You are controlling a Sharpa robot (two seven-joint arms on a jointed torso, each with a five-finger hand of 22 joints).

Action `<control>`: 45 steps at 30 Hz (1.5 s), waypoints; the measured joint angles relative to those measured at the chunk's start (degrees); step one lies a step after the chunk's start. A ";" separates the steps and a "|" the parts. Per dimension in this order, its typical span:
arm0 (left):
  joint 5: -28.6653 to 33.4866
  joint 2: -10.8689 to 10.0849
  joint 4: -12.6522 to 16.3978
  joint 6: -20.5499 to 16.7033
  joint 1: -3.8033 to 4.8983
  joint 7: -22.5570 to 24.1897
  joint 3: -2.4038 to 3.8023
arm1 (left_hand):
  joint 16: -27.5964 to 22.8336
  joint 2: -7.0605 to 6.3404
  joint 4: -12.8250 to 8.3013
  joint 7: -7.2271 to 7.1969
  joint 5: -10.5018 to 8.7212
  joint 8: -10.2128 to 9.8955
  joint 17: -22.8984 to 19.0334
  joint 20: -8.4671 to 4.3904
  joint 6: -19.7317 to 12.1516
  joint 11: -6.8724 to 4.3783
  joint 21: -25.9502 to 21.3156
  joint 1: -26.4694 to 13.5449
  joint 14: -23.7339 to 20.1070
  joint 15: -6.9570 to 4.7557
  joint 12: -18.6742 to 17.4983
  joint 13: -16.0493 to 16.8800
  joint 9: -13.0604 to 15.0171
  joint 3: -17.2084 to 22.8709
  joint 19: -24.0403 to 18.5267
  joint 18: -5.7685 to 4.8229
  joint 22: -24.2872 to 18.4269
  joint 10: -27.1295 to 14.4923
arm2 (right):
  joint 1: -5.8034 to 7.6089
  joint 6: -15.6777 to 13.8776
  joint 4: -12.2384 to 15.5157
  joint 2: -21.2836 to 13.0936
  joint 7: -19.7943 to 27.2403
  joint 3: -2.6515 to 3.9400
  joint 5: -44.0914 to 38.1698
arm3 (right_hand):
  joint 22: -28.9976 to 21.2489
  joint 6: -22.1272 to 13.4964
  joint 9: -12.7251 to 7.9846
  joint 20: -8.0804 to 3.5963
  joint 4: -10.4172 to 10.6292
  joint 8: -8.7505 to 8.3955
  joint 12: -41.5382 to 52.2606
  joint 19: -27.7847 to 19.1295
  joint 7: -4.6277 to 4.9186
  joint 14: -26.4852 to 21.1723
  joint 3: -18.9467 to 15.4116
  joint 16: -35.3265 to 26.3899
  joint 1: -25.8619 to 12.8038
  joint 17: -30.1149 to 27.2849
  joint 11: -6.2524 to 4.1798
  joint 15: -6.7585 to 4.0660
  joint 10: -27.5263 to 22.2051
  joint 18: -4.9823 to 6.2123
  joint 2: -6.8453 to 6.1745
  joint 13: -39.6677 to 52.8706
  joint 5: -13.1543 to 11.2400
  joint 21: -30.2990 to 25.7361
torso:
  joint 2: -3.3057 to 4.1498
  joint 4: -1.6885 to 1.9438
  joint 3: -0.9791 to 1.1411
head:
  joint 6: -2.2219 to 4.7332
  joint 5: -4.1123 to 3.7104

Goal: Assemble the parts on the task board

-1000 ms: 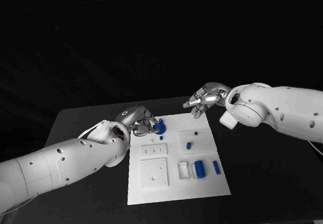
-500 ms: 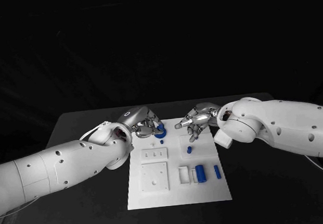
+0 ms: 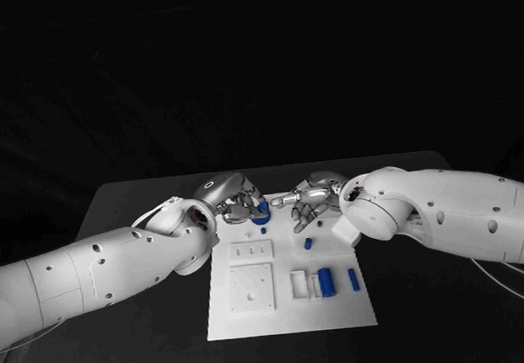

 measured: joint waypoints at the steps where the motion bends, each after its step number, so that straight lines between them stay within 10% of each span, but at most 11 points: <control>1: -0.02 0.01 0.01 0.00 0.00 0.01 0.00 | 0.00 0.00 0.00 0.00 0.00 0.00 0.00 0.00 0.00 0.00 0.00 0.00 0.00 0.00 0.00 0.00 0.00 0.00 0.00 0.00 0.00 0.00 | -0.05 -0.45 -0.06 0.20 0.00 -0.01 0.21 | 0.00 -0.41 -0.04 0.00 0.10 0.00 0.00 0.00 0.02 0.00 -0.10 0.00 0.00 0.04 0.00 0.00 0.00 0.00 0.00 0.03 -0.18 0.00 | 0.00 -0.01 -0.01 | -0.03 0.02; 15: -0.21 0.22 0.23 0.00 0.04 0.07 0.00 | 0.00 0.00 0.02 0.01 0.00 -0.11 0.08 0.00 -0.02 0.00 0.00 0.46 0.00 0.00 0.00 -0.06 -0.02 -0.03 0.00 0.00 0.01 0.00 | -0.38 -3.47 -1.01 2.32 -1.70 -0.12 1.20 | 0.74 -0.66 -0.08 -0.41 1.82 0.00 4.41 0.83 0.07 0.21 -1.18 4.10 -0.30 2.90 0.22 0.21 -0.23 -0.01 0.78 3.66 -1.78 2.34 | -0.03 -0.04 0.00 | -0.10 0.14; 28: -0.32 0.42 0.39 -0.01 0.06 0.11 0.00 | 0.00 0.00 0.02 0.10 -0.01 -0.15 0.07 0.00 -0.11 0.01 0.00 0.46 -0.01 0.01 0.00 -0.05 0.03 -0.04 0.00 0.00 0.01 -0.01 | -0.69 -5.21 -2.14 3.45 -3.80 -0.14 1.23 | 12.05 -0.77 -0.07 -0.54 1.02 0.00 24.28 1.56 -0.03 1.00 0.25 30.43 -0.44 12.20 0.47 -0.14 -1.26 2.70 0.92 23.75 -1.78 15.08 | -0.03 -0.04 0.03 | -0.06 0.30; 45: -0.37 0.65 0.37 0.02 0.06 0.12 -0.02 | 0.00 -0.08 0.19 0.31 -0.01 0.01 0.18 0.00 -0.07 -0.20 0.00 0.53 0.20 -0.20 -0.36 -0.10 -0.02 0.05 0.00 0.00 0.01 0.21 | -1.83 -5.41 -3.11 4.77 -3.77 -0.13 2.52 | 15.57 0.78 -0.07 -0.53 -1.85 0.00 25.79 1.55 -0.13 1.80 4.42 32.44 -0.44 14.34 0.28 -0.52 0.33 3.11 0.92 27.82 -1.91 16.19 | 0.01 -0.02 0.04 | -0.30 0.50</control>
